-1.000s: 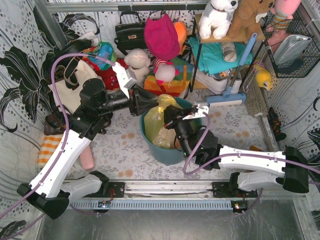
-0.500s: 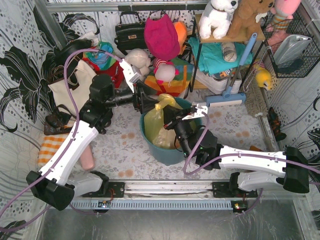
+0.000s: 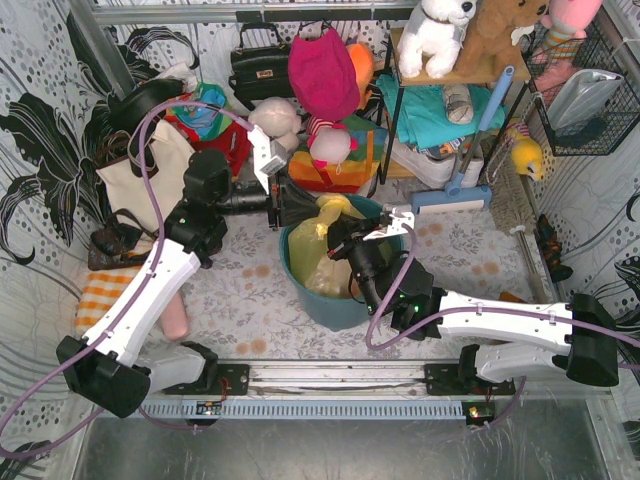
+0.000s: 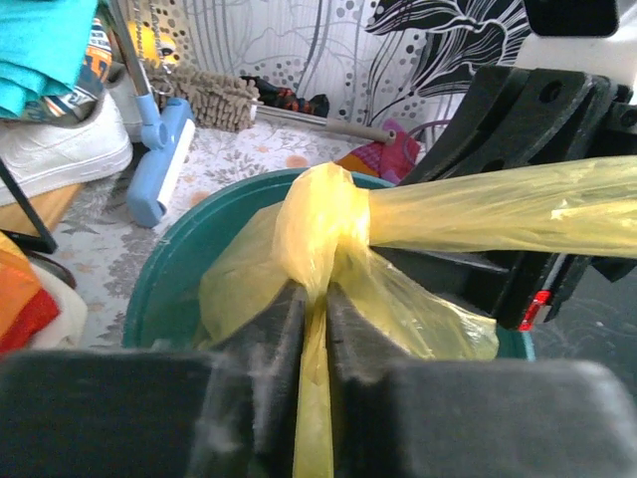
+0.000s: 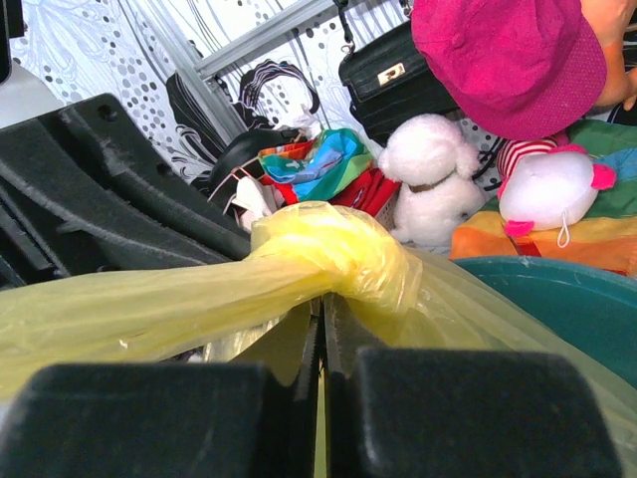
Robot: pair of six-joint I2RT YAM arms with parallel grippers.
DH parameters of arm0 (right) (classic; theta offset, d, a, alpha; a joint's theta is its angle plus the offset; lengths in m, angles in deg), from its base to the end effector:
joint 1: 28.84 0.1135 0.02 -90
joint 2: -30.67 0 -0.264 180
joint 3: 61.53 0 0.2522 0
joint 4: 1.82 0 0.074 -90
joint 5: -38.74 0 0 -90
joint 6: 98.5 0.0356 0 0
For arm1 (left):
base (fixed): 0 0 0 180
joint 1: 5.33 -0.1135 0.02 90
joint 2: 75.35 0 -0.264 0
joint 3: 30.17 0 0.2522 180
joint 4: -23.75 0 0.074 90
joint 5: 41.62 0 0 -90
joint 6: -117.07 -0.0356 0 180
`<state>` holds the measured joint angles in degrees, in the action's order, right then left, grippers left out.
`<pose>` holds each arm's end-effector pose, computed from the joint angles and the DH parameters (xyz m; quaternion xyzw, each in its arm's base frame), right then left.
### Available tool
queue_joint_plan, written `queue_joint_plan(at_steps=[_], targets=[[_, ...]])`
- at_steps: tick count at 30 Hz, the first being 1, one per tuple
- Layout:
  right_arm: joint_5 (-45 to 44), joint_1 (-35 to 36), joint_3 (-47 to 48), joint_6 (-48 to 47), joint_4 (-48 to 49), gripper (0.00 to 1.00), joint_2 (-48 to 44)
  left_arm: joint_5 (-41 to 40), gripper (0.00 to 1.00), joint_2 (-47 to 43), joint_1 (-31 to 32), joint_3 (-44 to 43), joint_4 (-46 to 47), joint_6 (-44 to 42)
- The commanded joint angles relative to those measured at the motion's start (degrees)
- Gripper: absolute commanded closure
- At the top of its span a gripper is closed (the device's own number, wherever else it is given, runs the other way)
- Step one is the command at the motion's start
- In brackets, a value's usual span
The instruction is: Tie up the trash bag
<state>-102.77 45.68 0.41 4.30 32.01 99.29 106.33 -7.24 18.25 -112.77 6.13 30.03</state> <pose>0.0962 0.2429 0.3739 0.0774 0.5933 0.3667 0.7124 0.2248 -0.1311 0.4165 0.4414 0.5654 -0.4804 0.5047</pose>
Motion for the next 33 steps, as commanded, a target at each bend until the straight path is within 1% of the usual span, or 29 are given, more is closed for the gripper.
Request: queue_joint_plan(at_steps=[1, 4, 5, 10, 18, 23, 27, 31, 33], targets=[[-0.94, 0.28, 0.91, 0.85, 0.9, 1.0, 0.13, 2.52, 0.85, -0.77, -0.21, 0.7, 2.32, -0.42], [-1.13, 0.27, 0.84, 0.55, 1.52, 1.0, 0.39, 2.54, 0.97, -1.94, -0.25, 1.12, 1.94, -0.25], [-1.14, 0.27, 0.81, 0.39, 1.91, 1.0, 0.52, 2.56, 1.0, -2.46, -0.22, 1.39, 1.9, 0.03], [-0.53, 0.28, 0.43, -1.24, 5.45, 1.0, 1.77, 3.52, 1.0, -5.32, -0.19, 3.56, 2.88, 2.6], [7.23, 0.3, -1.23, -8.48, 19.25, 1.0, 5.43, 6.31, 1.0, -8.41, -0.16, 6.26, 5.21, 6.5], [9.15, 0.27, -2.26, -13.19, 25.88, 1.0, 7.4, 7.58, 1.0, -9.54, -0.02, 7.5, 6.28, 8.2], [11.06, 0.27, -3.23, -16.4, 31.14, 1.0, 8.7, 9.23, 1.0, -10.4, 0.07, 9.5, 9.76, 11.42], [13.25, 0.27, -4.23, -19.07, 36.5, 1.0, 9.74, 9.85, 1.0, -11.08, 0.38, 10.78, 10.46, 12.46], [14.39, 0.26, -5.26, -19.92, 39.14, 1.0, 10.03, 10.22, 0.98, -11.67, 0.42, 11.84, 11.65, 13.6]])
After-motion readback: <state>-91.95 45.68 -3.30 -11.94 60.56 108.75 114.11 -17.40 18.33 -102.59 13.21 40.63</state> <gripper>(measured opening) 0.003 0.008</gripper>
